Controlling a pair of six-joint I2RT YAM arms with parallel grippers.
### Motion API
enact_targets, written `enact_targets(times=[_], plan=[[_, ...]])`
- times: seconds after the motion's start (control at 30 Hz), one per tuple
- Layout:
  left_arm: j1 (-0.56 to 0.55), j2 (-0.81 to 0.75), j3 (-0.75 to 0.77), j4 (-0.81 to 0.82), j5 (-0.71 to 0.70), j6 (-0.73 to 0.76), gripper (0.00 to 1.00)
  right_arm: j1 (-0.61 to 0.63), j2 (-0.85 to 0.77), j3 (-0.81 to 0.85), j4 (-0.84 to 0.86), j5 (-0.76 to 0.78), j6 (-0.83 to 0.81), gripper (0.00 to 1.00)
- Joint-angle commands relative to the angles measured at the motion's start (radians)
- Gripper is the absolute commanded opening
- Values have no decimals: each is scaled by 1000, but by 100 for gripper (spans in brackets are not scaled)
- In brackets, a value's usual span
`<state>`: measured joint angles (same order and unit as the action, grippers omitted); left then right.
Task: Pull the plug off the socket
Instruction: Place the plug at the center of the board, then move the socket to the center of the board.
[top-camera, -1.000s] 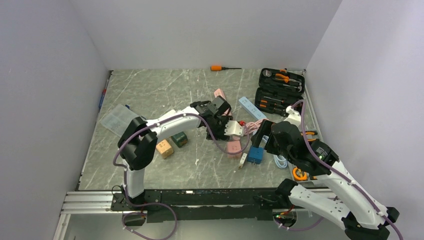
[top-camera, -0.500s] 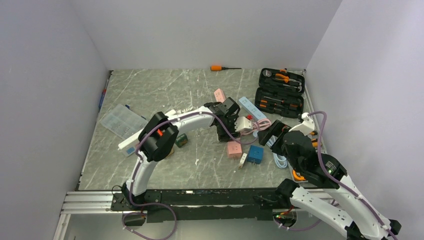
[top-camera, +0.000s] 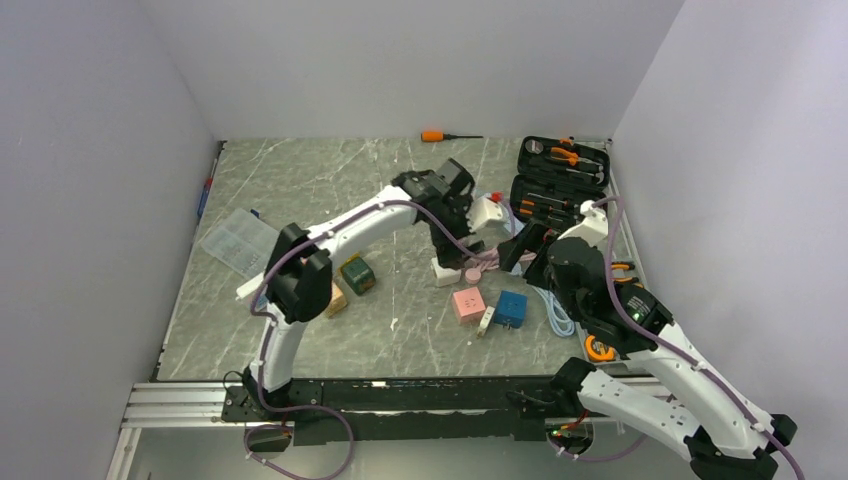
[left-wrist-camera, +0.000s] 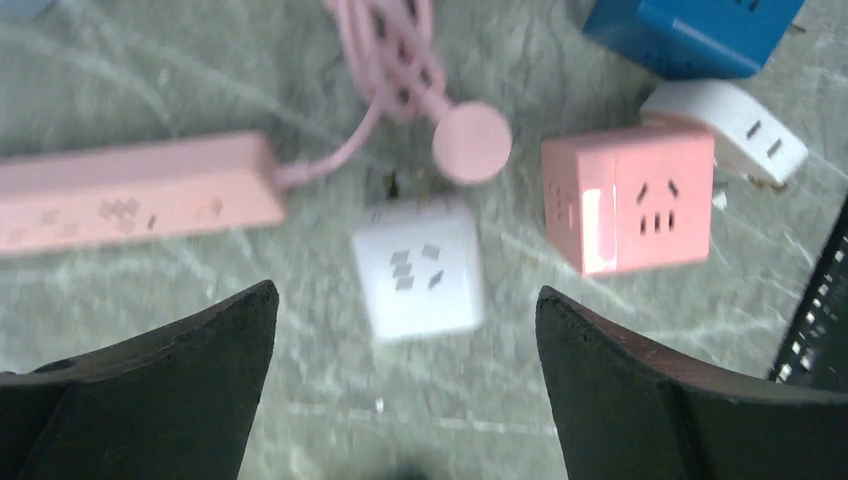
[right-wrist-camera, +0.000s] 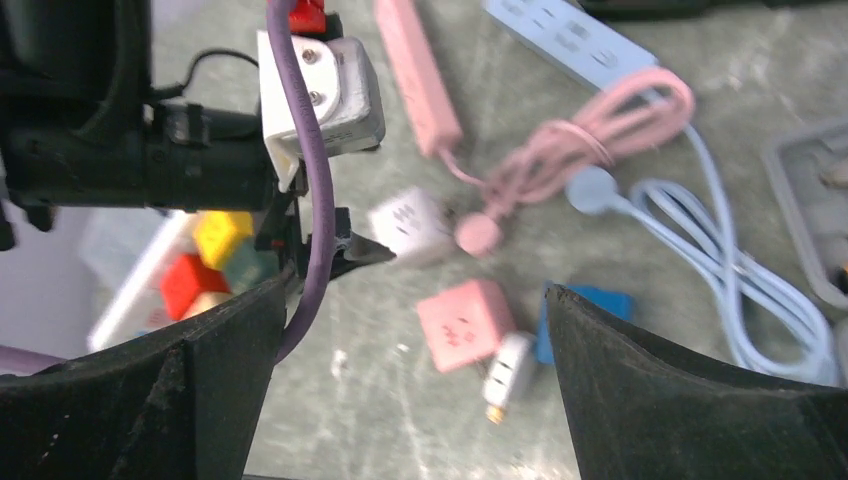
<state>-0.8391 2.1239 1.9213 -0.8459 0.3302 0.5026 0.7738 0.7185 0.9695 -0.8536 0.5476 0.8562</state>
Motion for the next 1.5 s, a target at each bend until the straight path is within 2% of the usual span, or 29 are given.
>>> enact_targets(times=[0.0,0.07,0.13,0.27,0.43,0.63,0.87,1.0,1.13,1.27,1.47], plan=[[150,-193,70,-131,13,-137,99,1,-9,28,69,-26,-111,100],[191,-261,78,-171,-67,-140,99,1,3,23,140,-56,-162,100],[246,-337,22,-164,-104,-151,99,0,38,18,199,-107,-214,100],[405,-497,-154,-143,-10,-160,100,1,202,90,236,-177,-273,100],[636,-615,-307,-189,109,-131,99,1,418,193,267,-257,-324,100],[800,-705,-399,-309,77,43,99,4,569,193,385,-385,-346,100],[1012,-785,-585,-295,195,117,99,170,734,266,420,-297,-431,97],[1056,-787,-641,-283,233,124,99,254,854,352,410,-274,-487,95],[1058,-814,-692,-265,208,139,100,303,944,419,439,-321,-526,95],[1061,-851,-736,-244,166,147,99,338,1053,516,445,-334,-560,94],[1121,-887,-769,-266,185,201,100,370,1214,683,471,-365,-624,94]])
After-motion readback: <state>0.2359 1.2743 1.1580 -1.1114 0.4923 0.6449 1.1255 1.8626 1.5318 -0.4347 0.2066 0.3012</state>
